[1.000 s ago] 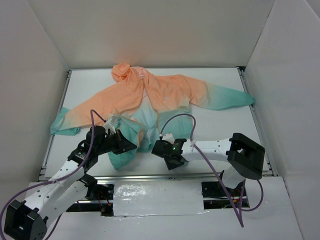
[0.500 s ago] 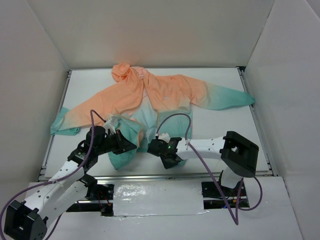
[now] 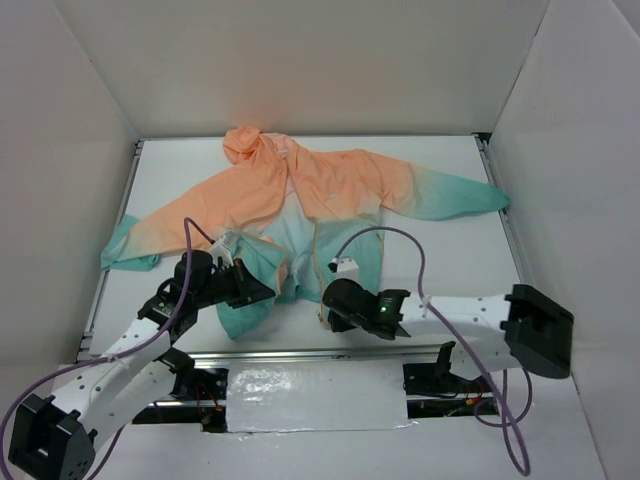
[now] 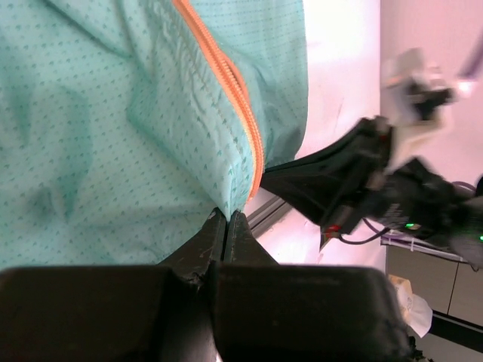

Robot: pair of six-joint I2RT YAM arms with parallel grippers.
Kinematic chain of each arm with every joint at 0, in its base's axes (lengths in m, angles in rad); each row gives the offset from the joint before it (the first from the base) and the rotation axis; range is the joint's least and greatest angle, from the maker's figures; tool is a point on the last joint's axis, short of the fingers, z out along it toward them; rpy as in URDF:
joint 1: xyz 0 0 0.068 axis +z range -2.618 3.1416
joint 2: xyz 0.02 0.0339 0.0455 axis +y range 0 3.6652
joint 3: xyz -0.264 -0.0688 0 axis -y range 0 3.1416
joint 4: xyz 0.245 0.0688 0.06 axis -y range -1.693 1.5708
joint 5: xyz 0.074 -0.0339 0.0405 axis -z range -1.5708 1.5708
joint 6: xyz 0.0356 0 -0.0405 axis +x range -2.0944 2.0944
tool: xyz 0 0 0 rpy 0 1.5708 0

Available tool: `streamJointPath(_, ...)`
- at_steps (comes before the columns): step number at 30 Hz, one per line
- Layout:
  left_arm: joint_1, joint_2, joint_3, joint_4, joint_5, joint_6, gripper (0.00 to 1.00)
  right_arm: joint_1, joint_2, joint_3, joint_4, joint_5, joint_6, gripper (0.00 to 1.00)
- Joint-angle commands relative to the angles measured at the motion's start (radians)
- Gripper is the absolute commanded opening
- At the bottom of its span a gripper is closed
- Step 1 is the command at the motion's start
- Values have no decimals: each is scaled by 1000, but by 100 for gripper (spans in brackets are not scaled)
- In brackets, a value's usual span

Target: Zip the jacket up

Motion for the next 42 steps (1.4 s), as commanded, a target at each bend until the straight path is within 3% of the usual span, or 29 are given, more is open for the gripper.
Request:
streamJointPath(1,5,-1,10,109,45,11,0,-4,-181,-95,356,137,19,0)
streamJointPath(3,5,-4,12,158,57,12,0,-4,-245,-153,485,160,-31,0)
streamJointPath(8,5,-23,27,244,76,27,0,-4,-458,-376,1040,147,-290,0)
streamJointPath(9,5,-32,32,256,79,38,0,-4,-507,-446,1243,125,-339,0)
streamJointPath(10,5,-36,38,268,82,40,0,-4,-516,-472,1334,119,-408,0)
streamJointPath(13,5,-44,75,241,48,72,0,-4,-463,-434,1412,229,-560,0)
streamJointPath(15,5,-29,107,201,25,104,0,11,-466,-454,1566,185,-670,0)
streamJointPath(18,5,-10,116,163,-3,129,0,19,-513,-427,1634,130,-781,0)
streamJointPath(20,5,0,107,179,-10,116,0,-1,-452,-376,1669,140,-898,0)
streamJointPath(21,5,3,101,189,-10,113,0,-16,-341,-368,1720,144,-986,0)
streamJointPath(26,5,45,96,205,-19,112,0,-73,-21,-235,2097,164,-1240,0)
streamJointPath(30,7,51,122,177,-41,122,0,-81,-64,-161,2056,35,-1242,0)
streamJointPath(34,7,46,144,124,-81,145,0,-78,-143,-224,2101,-117,-1150,0)
streamJointPath(39,7,42,153,121,-105,153,0,-78,-217,-330,2087,-88,-1044,0)
streamJointPath(42,7,31,193,123,-93,167,0,-78,-372,-393,1875,-134,-915,0)
